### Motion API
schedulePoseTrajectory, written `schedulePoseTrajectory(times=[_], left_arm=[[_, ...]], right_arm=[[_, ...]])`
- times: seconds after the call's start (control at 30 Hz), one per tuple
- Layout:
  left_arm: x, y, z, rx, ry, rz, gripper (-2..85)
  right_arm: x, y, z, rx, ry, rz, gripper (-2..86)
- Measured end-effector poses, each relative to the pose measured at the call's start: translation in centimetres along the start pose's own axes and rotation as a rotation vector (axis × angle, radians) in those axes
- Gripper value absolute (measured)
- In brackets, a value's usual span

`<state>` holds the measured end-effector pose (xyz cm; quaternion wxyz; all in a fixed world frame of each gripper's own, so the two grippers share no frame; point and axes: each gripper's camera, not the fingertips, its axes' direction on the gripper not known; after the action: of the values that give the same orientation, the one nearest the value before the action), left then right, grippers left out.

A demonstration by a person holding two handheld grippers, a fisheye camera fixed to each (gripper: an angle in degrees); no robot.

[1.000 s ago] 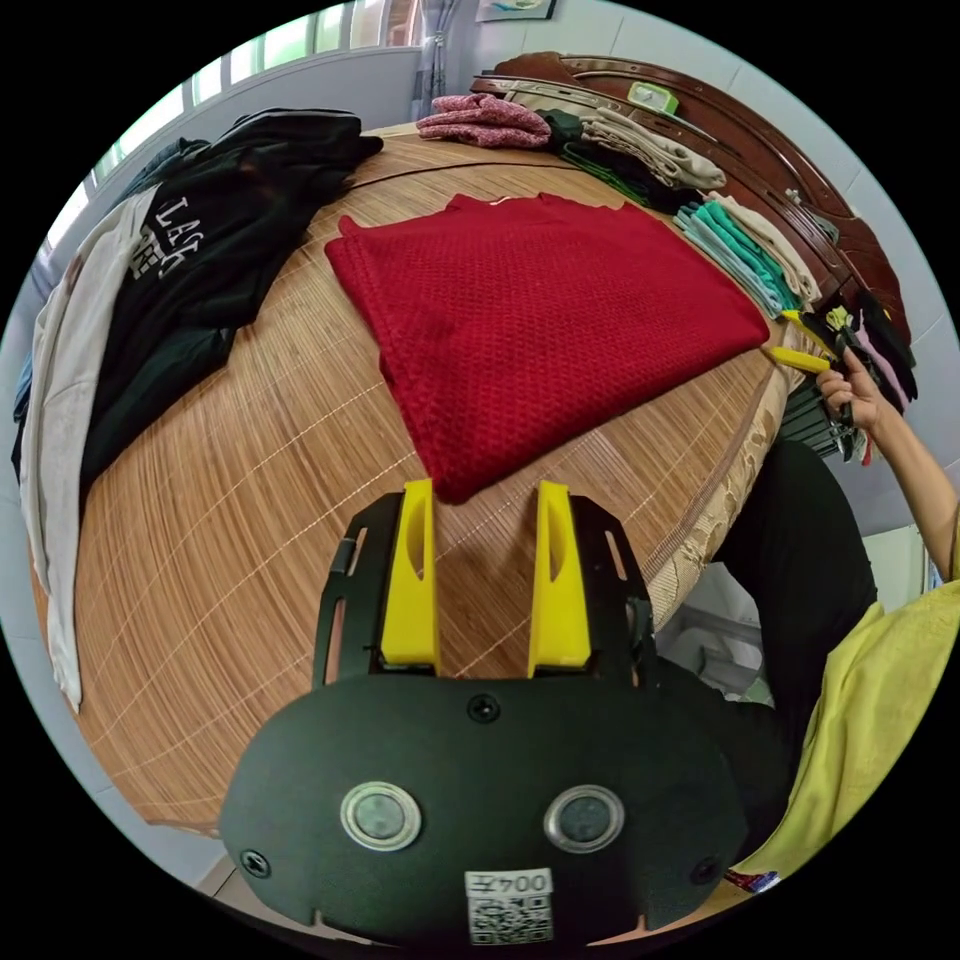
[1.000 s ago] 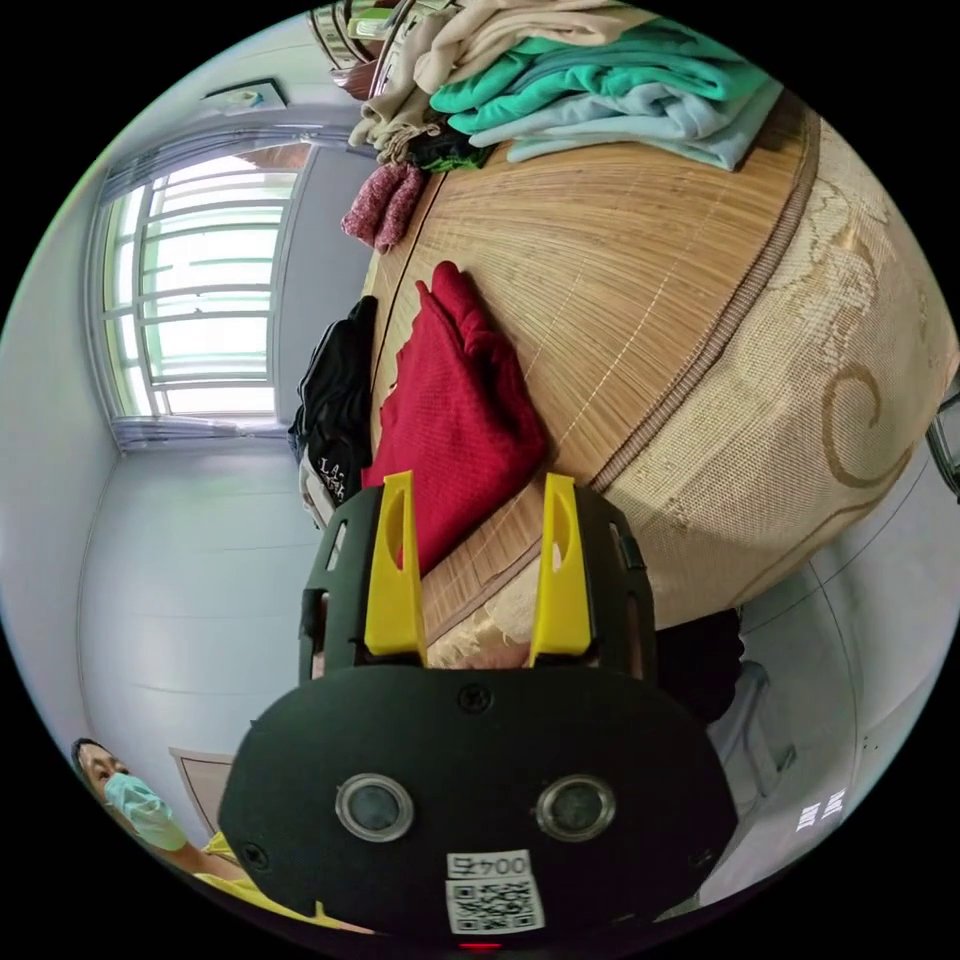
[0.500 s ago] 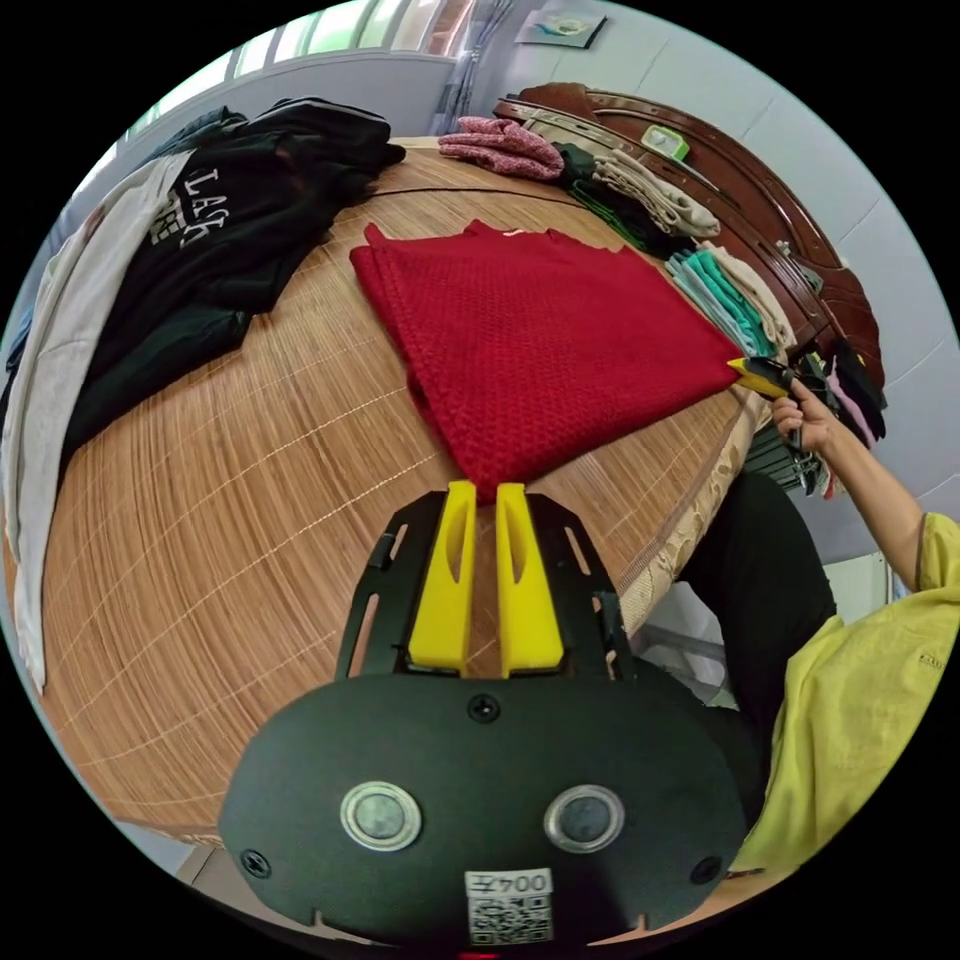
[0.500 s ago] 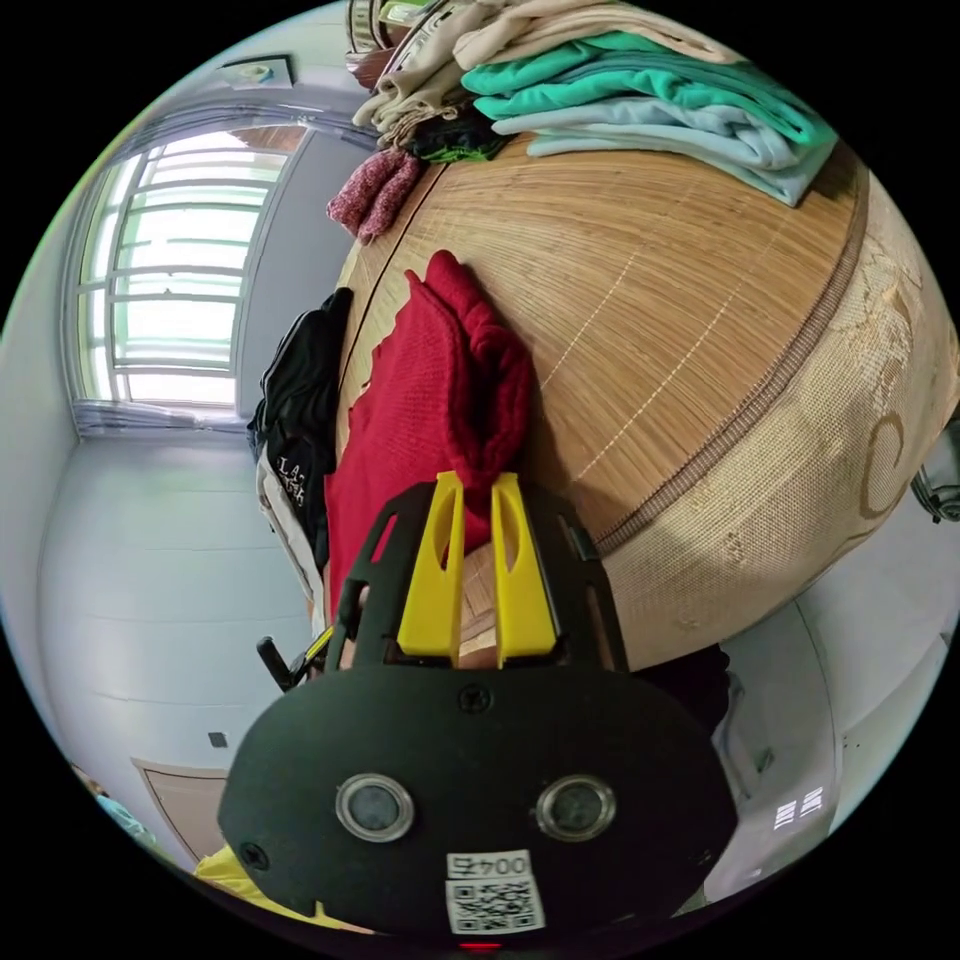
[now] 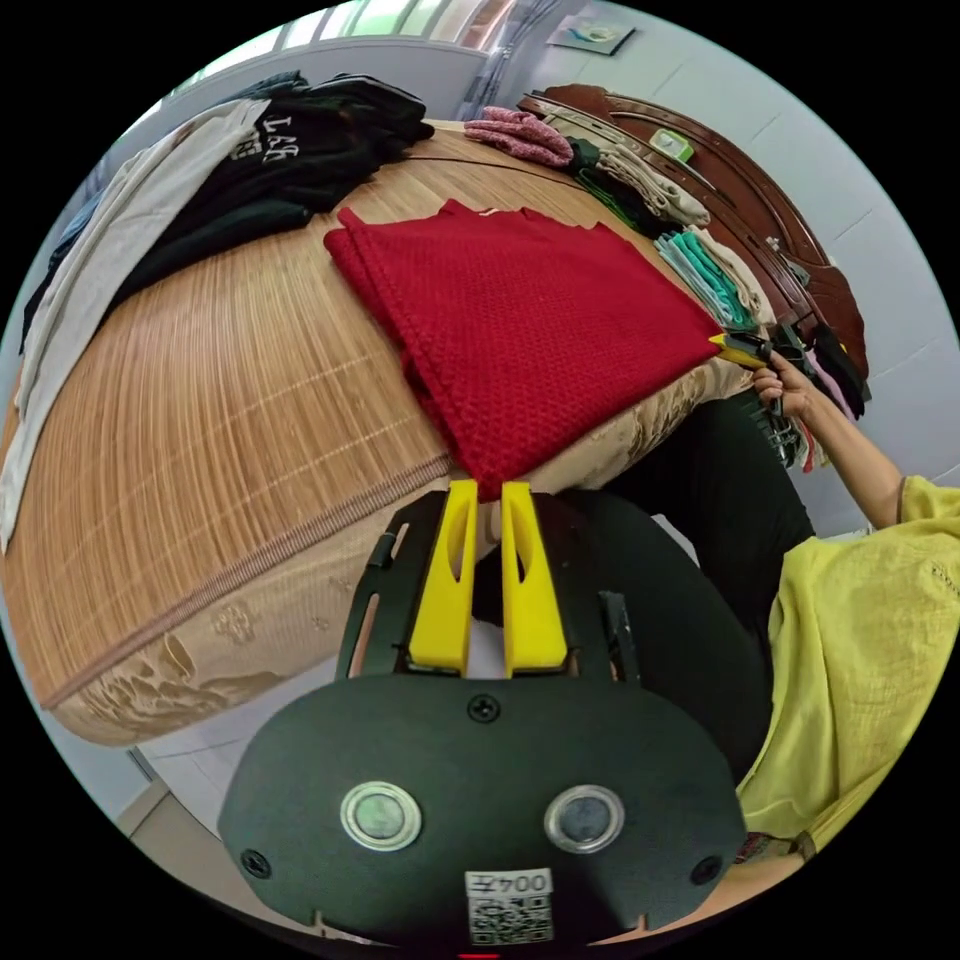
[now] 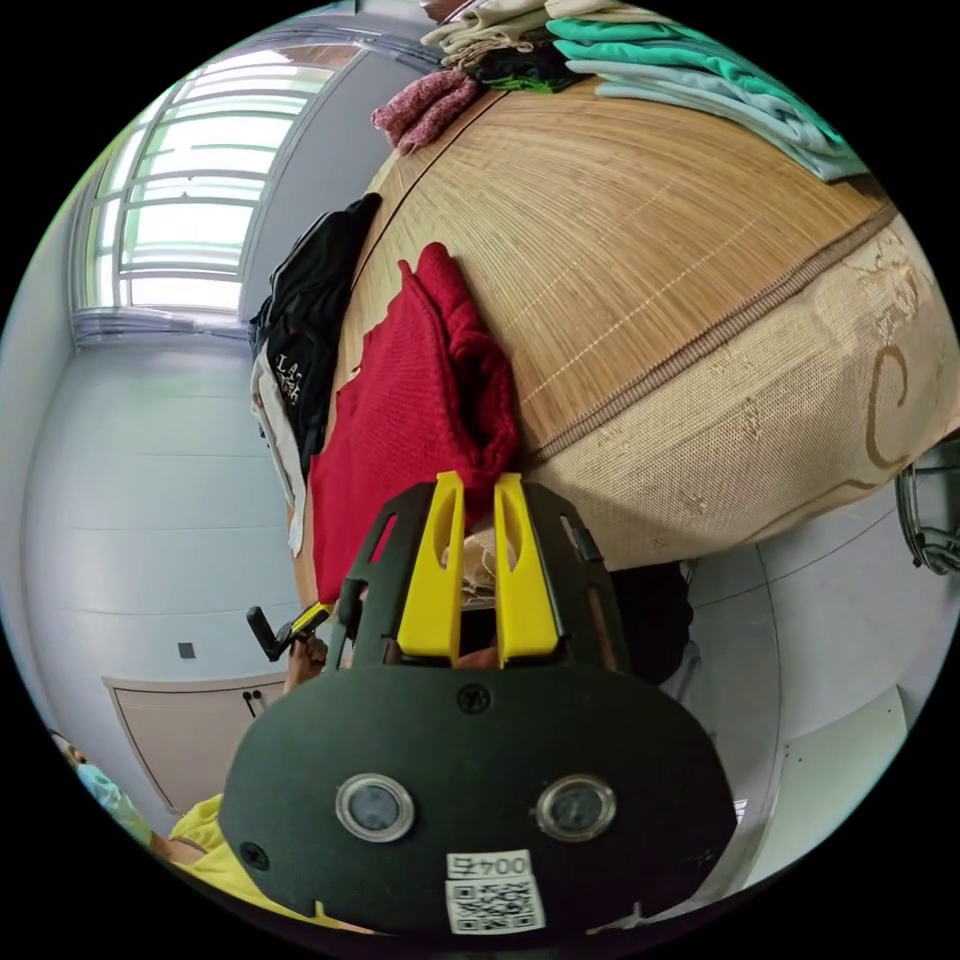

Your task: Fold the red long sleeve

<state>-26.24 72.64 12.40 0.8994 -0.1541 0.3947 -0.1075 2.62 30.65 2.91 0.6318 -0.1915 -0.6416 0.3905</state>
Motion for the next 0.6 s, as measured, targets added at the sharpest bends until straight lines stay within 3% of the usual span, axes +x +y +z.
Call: schedulePoseTrajectory(times=[0.37,0.6], left_arm=[[3.7,4.7,-7.3,0.188,0.054,-0.127,1.9],[10.5,-2.1,-6.8,0.146,-0.057,-0.025,1.3]], right_arm=[[-1.7,6.0,0.6,0.130,0.117,-0.214,7.9],[-4.8,7.7,5.6,0.137,0.192,-0.399,6.6]])
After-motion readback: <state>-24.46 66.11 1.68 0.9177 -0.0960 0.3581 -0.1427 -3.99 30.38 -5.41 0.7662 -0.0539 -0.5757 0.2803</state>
